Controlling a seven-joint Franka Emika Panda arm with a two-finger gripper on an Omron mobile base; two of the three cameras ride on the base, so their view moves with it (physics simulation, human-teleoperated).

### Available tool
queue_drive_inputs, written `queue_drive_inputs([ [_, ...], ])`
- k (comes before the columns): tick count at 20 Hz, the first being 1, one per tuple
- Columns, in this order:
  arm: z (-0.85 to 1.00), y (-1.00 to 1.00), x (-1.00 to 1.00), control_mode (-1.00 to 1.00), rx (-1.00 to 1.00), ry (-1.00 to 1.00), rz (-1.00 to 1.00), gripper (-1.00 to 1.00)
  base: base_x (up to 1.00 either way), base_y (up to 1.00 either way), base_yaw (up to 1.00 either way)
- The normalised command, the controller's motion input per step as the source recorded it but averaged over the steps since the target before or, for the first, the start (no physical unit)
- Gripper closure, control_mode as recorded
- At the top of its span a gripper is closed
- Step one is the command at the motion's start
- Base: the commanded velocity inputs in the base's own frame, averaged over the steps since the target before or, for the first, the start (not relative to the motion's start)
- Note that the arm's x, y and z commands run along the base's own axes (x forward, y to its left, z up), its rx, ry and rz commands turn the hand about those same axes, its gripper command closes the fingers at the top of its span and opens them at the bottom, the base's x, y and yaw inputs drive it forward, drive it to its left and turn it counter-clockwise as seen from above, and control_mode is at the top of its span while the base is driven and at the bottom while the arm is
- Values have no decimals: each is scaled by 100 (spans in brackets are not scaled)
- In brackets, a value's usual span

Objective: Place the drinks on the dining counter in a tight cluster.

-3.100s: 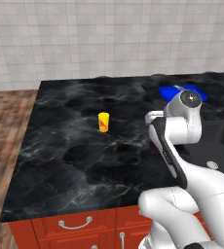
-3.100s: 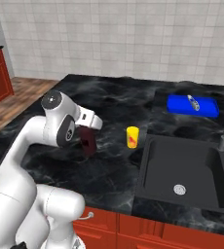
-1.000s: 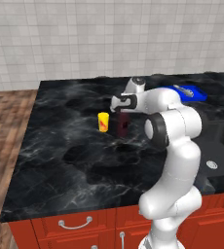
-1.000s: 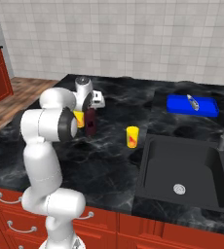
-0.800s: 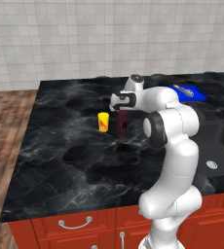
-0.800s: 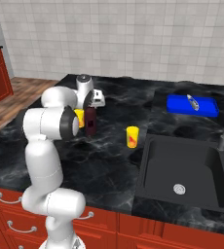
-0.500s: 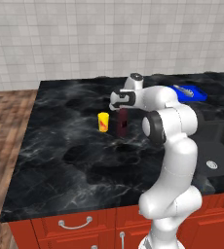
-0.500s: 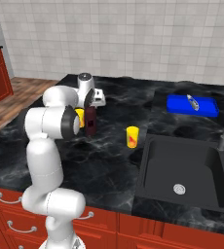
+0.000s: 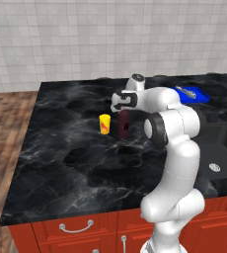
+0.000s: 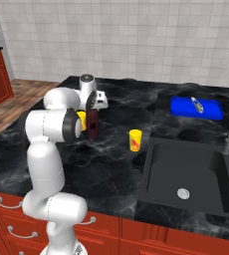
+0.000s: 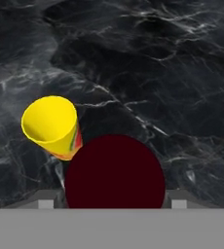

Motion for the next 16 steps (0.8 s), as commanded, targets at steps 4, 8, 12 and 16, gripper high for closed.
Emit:
queue_drive_inputs([
  [4,-36,0,-39,-100,0,0,-1,100,0,0,0],
  [8,-31,0,-29,-100,0,0,-2,100,0,0,0],
  [12,-40,0,-24,-100,1,0,-5,100,0,0,0],
  [16,-46,0,-17,-100,1,-6,-7,100,0,0,0],
])
